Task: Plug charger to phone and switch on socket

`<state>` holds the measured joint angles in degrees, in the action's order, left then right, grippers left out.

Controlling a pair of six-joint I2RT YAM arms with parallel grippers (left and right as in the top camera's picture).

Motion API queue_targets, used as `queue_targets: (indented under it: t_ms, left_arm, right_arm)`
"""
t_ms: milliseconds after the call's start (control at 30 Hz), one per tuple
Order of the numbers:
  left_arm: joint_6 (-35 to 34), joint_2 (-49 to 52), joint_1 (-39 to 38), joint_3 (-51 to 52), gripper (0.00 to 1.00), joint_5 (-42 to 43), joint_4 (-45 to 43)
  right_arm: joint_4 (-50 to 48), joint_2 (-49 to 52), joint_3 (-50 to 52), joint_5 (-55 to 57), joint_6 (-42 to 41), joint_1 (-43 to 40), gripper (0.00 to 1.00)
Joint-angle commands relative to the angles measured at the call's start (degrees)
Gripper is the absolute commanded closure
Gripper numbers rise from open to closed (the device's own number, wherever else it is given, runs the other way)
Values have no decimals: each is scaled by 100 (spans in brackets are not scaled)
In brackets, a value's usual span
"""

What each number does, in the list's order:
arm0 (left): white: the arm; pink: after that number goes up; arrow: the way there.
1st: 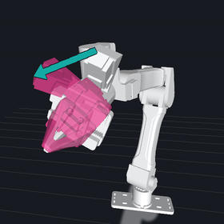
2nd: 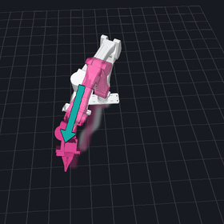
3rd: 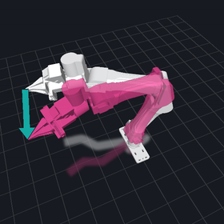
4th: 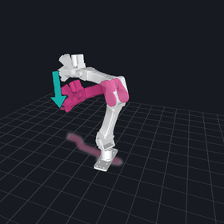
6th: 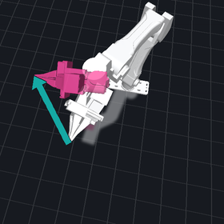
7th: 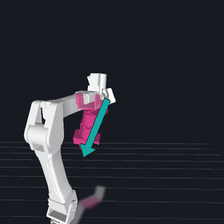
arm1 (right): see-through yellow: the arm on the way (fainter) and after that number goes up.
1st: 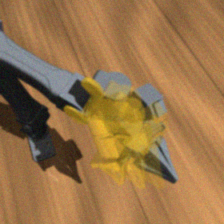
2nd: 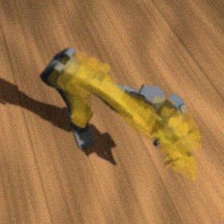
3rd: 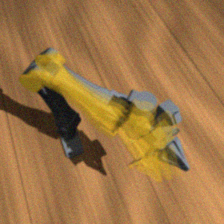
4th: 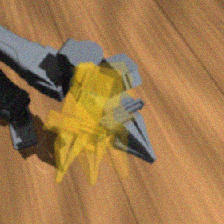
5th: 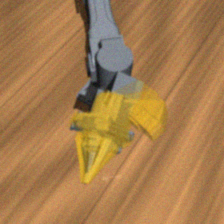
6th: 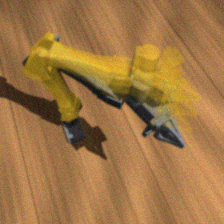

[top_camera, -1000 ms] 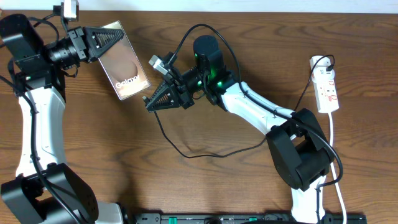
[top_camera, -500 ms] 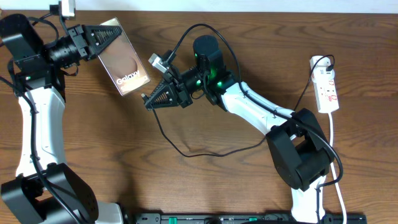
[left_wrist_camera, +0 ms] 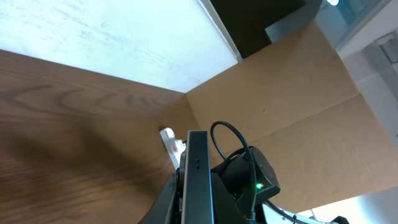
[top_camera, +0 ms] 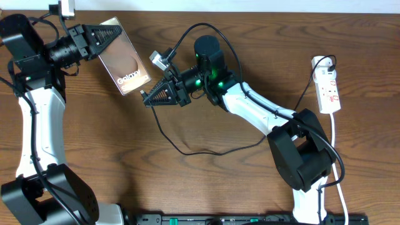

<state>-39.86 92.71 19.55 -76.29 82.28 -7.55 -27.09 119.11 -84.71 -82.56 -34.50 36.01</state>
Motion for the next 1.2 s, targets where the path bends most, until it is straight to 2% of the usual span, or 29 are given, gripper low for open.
queue_targets:
  t_ms: [0,1167]
  left_arm:
    - [155,-22,-4,-9,93,66,-31]
    - [286,-22,-195,-9,93,55,-72]
  right_arm:
    - [-22,17,-66,59,-83,52,99]
    - [-37,17,-66,-33,-61,52,99]
